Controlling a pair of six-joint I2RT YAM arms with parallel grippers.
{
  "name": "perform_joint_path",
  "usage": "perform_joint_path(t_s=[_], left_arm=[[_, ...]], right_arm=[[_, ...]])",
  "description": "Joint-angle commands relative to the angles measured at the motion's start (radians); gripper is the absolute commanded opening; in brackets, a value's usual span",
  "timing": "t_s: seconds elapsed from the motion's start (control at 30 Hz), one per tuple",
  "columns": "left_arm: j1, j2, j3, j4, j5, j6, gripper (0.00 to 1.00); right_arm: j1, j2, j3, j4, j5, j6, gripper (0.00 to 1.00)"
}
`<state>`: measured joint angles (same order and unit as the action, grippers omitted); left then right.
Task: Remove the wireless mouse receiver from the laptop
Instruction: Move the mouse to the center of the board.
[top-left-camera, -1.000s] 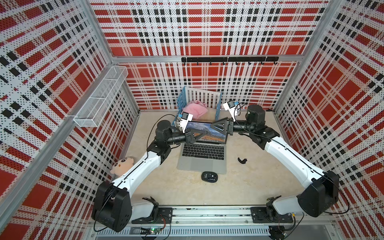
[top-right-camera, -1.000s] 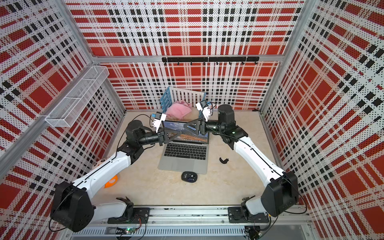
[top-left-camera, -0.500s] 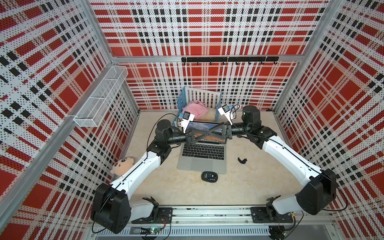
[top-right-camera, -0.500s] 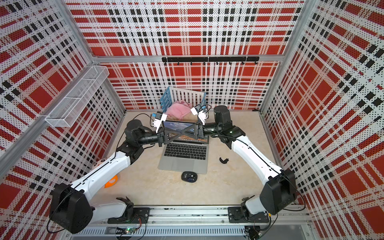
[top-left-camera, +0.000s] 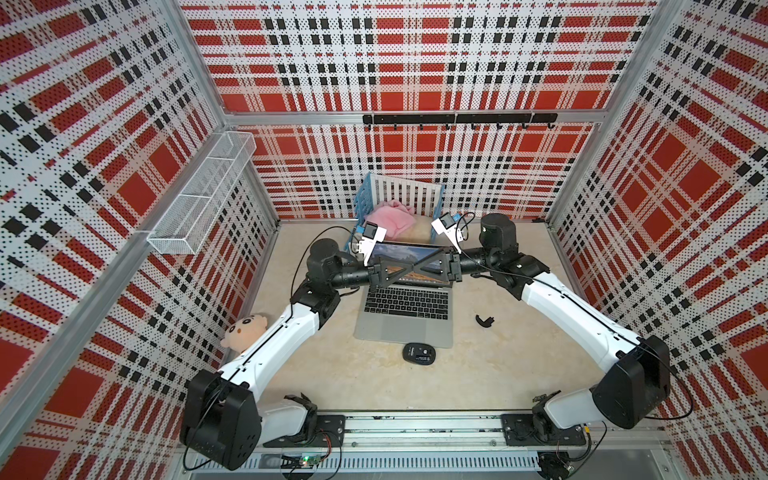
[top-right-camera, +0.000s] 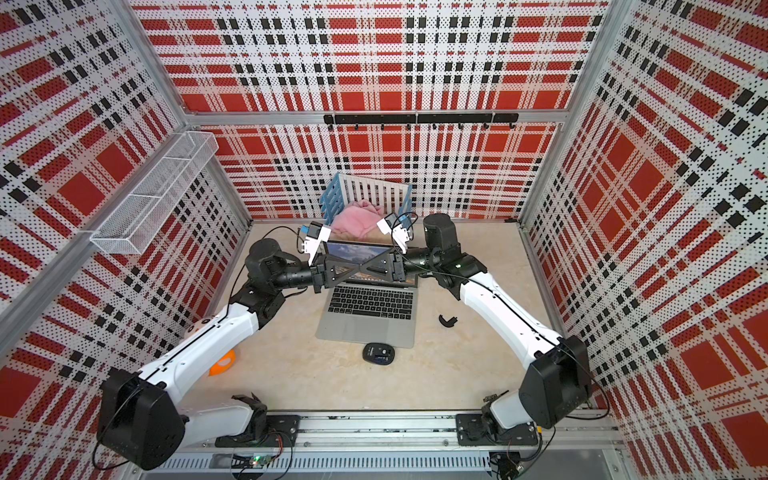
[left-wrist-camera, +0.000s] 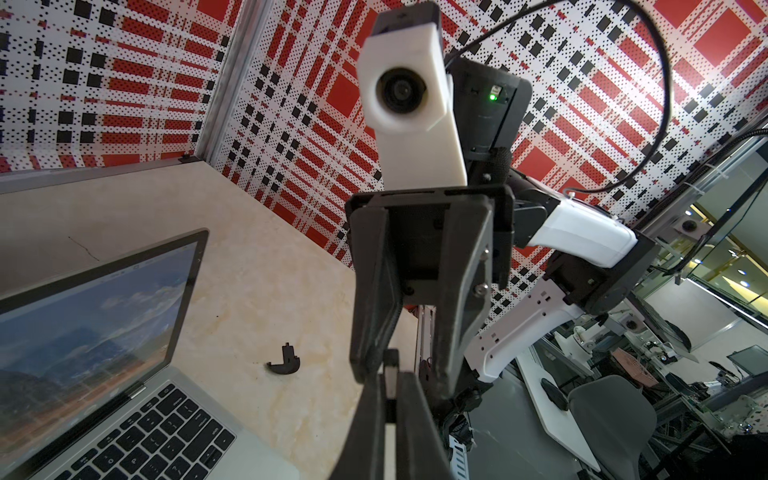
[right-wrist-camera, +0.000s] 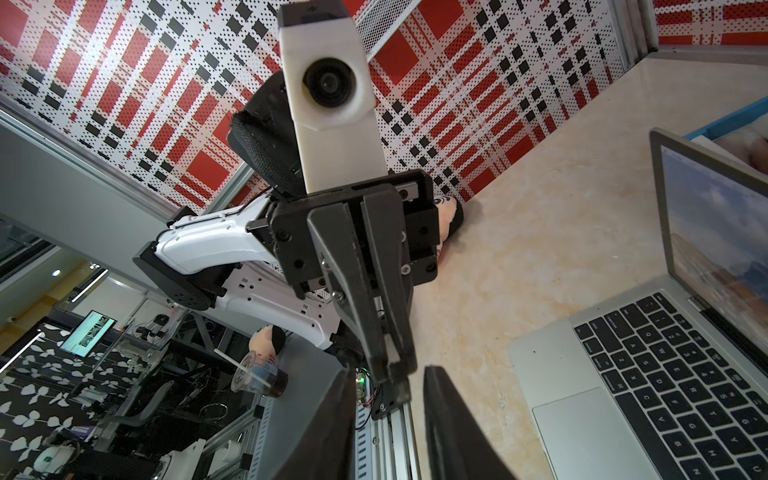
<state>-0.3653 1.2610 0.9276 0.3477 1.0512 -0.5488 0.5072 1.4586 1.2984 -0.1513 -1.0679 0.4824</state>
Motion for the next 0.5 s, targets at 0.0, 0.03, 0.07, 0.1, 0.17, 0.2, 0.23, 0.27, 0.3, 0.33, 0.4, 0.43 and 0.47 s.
perform_joint_path(t_s=[0.0,0.03,0.07,0.1,0.17,0.2,0.23,0.27,0.3,0.33,0.4,0.43,0.47], left_arm=[[0.005,-0.023,0.002,0.014,0.019,0.003,0.00],[0.006,-0.023,0.002,0.014,0.019,0.003,0.00],[0.004,-0.022,0.002,0.015,0.021,0.002,0.00],[0.001,-0.019,0.002,0.017,0.025,0.003,0.00],[-0.001,-0.017,0.000,0.016,0.029,0.003,0.00],[0.000,-0.018,-0.001,0.016,0.029,0.004,0.00],[-0.001,-0.017,-0.003,0.016,0.030,0.004,0.00],[0.000,-0.017,-0.003,0.016,0.030,0.004,0.00],[0.000,-0.016,-0.003,0.016,0.030,0.004,0.00],[0.000,-0.016,-0.004,0.016,0.030,0.004,0.00],[0.002,-0.018,-0.005,0.016,0.030,0.004,0.00],[0.003,-0.018,-0.006,0.016,0.030,0.004,0.00],[0.003,-0.018,-0.006,0.017,0.030,0.003,0.00]], right_arm=[[0.007,-0.021,-0.009,0.046,-0.027,0.017,0.27],[0.008,-0.021,-0.009,0.050,-0.024,0.017,0.27],[0.008,-0.021,-0.010,0.055,-0.023,0.023,0.27],[0.010,-0.021,-0.010,0.062,-0.024,0.024,0.27],[0.014,-0.017,-0.007,0.073,-0.023,0.030,0.25],[0.018,-0.015,-0.006,0.080,-0.022,0.033,0.24],[0.020,-0.012,-0.003,0.083,-0.023,0.034,0.22],[0.024,-0.008,0.001,0.082,-0.023,0.035,0.19],[0.025,-0.003,0.003,0.082,-0.022,0.035,0.13],[0.027,0.000,0.005,0.081,-0.021,0.033,0.10],[0.029,0.005,0.007,0.078,-0.021,0.031,0.00],[0.029,0.006,0.006,0.077,-0.020,0.030,0.00],[0.029,0.007,0.004,0.079,-0.020,0.030,0.00]])
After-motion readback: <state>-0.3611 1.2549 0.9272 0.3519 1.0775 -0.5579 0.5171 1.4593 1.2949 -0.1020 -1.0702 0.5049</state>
